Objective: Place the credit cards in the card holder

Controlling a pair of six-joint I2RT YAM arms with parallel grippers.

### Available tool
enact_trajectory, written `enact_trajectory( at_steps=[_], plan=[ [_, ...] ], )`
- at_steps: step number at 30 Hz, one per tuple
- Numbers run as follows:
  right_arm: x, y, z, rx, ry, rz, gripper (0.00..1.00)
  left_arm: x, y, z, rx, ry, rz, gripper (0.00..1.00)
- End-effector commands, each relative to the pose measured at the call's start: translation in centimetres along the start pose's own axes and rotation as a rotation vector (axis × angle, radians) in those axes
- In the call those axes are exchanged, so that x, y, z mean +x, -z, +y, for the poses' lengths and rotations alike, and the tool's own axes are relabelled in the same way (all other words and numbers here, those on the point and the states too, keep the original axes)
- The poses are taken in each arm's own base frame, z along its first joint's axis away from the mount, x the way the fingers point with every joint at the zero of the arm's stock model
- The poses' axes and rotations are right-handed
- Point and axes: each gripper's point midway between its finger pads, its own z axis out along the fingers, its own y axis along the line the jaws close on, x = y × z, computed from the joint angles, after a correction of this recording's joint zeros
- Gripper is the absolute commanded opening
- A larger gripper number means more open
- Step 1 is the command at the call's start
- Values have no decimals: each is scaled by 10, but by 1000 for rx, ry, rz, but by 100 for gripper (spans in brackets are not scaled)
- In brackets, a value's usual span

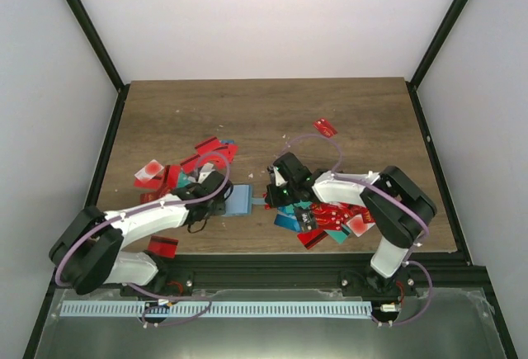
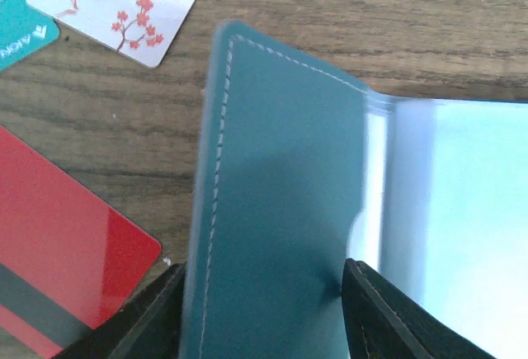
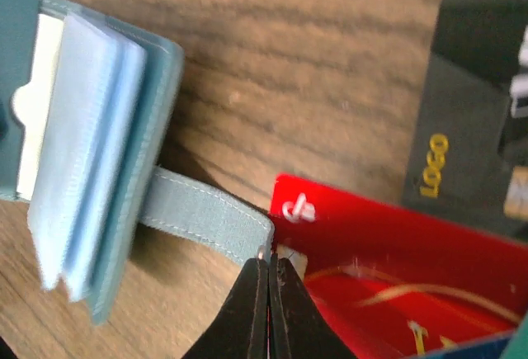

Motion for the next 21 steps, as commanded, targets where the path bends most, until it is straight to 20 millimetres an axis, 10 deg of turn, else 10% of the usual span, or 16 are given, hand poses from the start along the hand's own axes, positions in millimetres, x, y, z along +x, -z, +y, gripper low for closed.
enact_trajectory(
  at_steps=[1,11,16,21],
  plan=[
    [-18,1,7,-1,48,-2,1,-13,3,2,-55,39,-13,54],
    [-25,32,14,28,48,-27,23,-47,50,-39,157,7,-57,70],
    [-11,62,-14,168,-53,-79,57,-51,75,-83,398,-71,-77,71],
    [22,85,-47,289,-194,-96,65,-35,86,-133,660,-138,-35,67]
  ],
)
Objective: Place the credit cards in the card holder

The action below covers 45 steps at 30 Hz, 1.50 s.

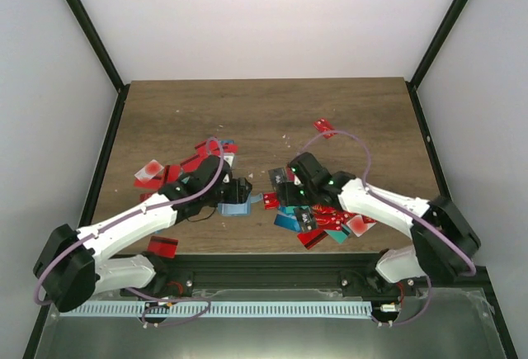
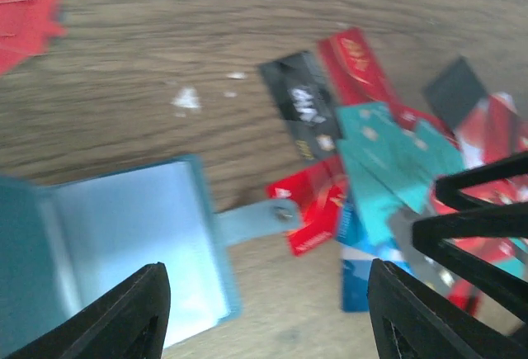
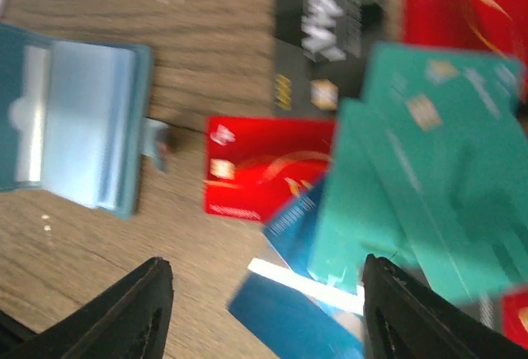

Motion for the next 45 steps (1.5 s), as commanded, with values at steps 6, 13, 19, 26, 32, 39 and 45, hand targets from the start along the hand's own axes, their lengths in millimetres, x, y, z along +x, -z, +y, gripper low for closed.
enact_trajectory(
  at_steps=[6,13,19,26,32,39,45],
  plan=[
    [66,27,-64,166,-311,21,73,39,-33,-93,380,-156,141,60],
    [75,34,-84,174,-425,25,74,61,-68,-117,407,-163,236,57],
    [95,27,-82,102,-491,88,75,74,-86,-134,435,-203,296,46],
    [97,30,-83,98,-504,90,75,83,-99,-143,431,-234,328,29],
    [97,34,-84,98,-513,81,75,87,-111,-142,410,-246,339,23],
    [99,36,-87,106,-511,79,75,82,-120,-146,398,-252,318,23],
    [102,36,-88,104,-510,81,75,82,-131,-140,358,-266,309,23]
  ],
)
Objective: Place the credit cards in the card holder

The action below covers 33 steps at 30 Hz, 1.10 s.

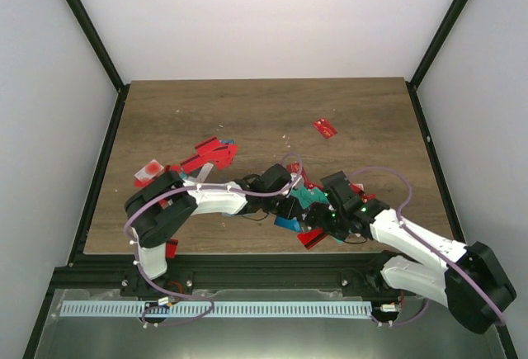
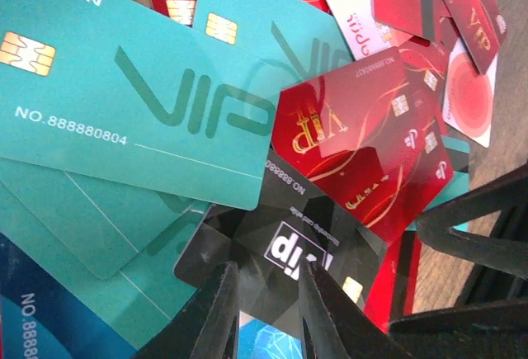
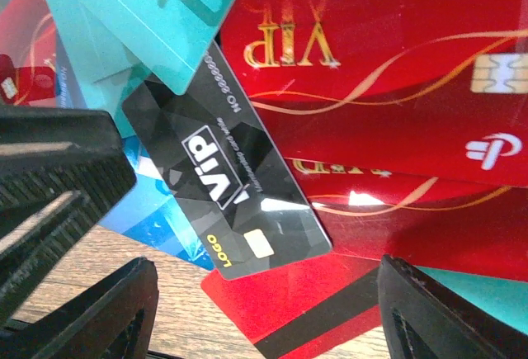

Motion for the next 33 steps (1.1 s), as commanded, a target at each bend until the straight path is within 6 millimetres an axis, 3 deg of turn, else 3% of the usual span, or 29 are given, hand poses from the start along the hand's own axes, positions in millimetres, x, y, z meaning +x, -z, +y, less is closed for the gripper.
enact_trajectory(
  at_steps=[1,6,14,21,25,30,33],
  plan=[
    [2,1,-7,10,-19,1,75,-6,-10,6,-36,-27,-18,22],
    [5,0,-5,-15,-28,12,75,13,-21,22,-64,-9,24,22],
    [4,-5,1,-72,-59,5,75,39,-23,37,-71,27,50,21],
    [0,-8,-10,-85,-132,-23,74,49,-28,25,-22,-20,77,19],
    [-8,7,-19,-7,-137,-72,74,43,-25,18,-42,-50,72,19],
    [-20,31,-22,52,-135,-147,74,14,-4,3,-59,-50,-3,19],
    [-23,35,-30,102,-143,-165,74,1,1,-12,-23,-62,-25,20]
  ],
)
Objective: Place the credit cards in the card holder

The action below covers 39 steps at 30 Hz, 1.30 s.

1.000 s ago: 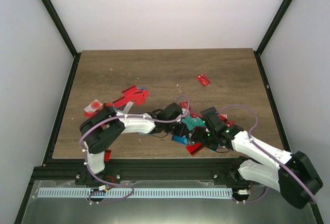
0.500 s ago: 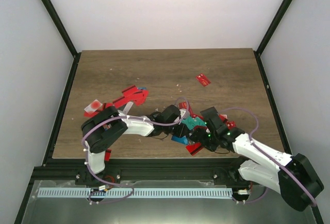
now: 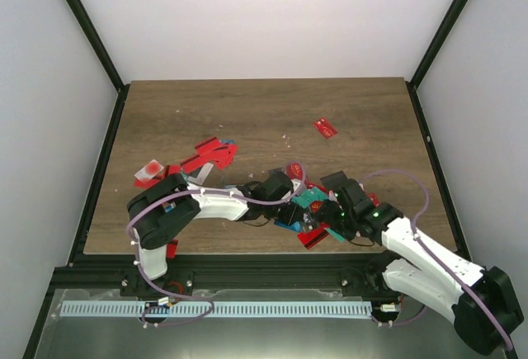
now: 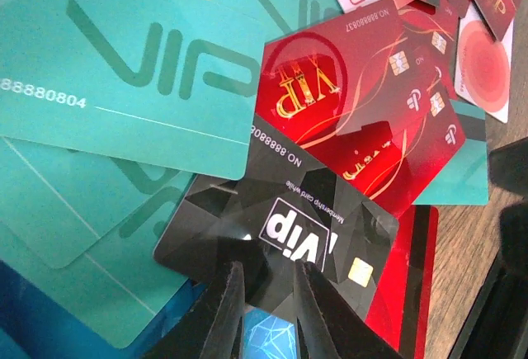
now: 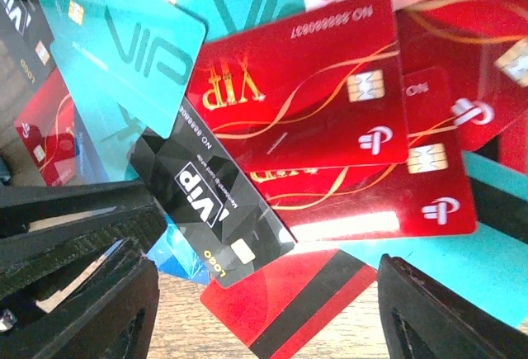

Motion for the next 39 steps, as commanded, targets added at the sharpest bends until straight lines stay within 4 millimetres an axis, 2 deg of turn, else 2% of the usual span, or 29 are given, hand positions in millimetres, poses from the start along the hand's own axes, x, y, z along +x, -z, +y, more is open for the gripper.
enact_trajectory(
  at_steps=[1,6,11,16,23,28,34,39],
  plan=[
    [-15,14,-15,114,-26,-74,74,-16,11,-12,2,-15,-11,20],
    [-25,14,-34,224,-67,-123,74,-22,-4,-17,22,-21,8,19],
    [-29,10,-44,230,-93,-132,74,-30,-9,-25,52,-29,2,20],
    [-30,-1,-34,114,-93,-103,71,-30,-20,-25,63,-40,23,19],
    [-32,-12,-39,74,-102,-92,66,-23,-34,-19,59,-46,55,19],
    [-21,-20,-34,6,-87,-39,64,-12,-40,-12,52,-39,77,19],
    [-16,-20,-29,-45,-72,-30,59,5,-47,-3,54,-12,105,19],
    [-14,-15,-11,-177,-39,-41,56,16,-51,2,62,2,121,19]
  ],
)
